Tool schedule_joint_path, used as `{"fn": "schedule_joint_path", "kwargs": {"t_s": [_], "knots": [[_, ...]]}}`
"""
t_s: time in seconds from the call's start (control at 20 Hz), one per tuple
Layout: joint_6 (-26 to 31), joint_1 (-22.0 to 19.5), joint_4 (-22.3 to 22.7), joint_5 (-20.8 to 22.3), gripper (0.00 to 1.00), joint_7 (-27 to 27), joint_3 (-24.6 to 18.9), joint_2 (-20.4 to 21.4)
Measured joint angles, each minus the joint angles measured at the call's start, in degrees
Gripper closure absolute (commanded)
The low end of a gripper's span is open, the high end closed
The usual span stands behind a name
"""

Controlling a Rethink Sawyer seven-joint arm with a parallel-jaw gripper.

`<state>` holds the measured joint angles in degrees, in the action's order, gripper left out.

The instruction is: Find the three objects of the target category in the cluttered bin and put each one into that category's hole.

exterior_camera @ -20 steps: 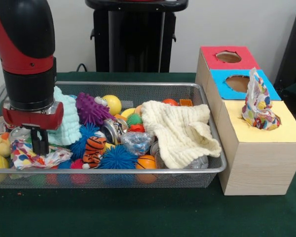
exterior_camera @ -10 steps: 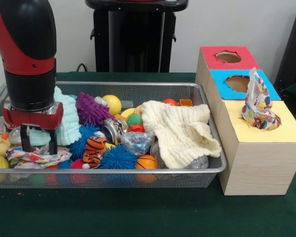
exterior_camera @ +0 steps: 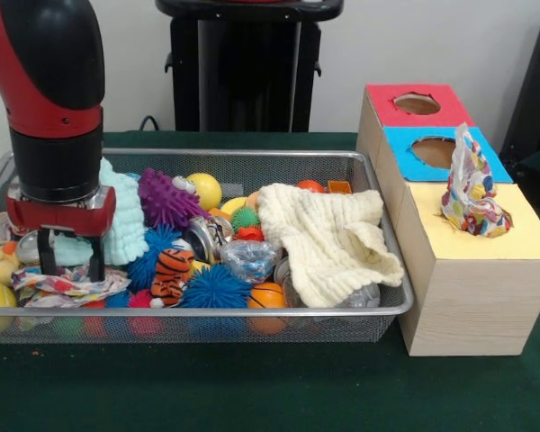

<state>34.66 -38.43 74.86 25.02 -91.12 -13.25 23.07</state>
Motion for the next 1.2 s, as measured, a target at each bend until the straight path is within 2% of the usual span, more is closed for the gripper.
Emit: {"fn": "schedule_joint_path", "kwargs": {"t_s": [0.35,0.65,0.7,1.2], "knots": [[-1.4,0.3,0.0,0.6,0.0,0.0,0.0,-0.5],[-5.3,0.7,0.0,0.8,0.0,0.0,0.1,-1.7],[-6.5,0.9,0.0,1.4,1.0,0.0,0.2,-1.9],[-7.4,1.9,0.0,3.8,1.0,0.0,0.4,-1.9]]}}
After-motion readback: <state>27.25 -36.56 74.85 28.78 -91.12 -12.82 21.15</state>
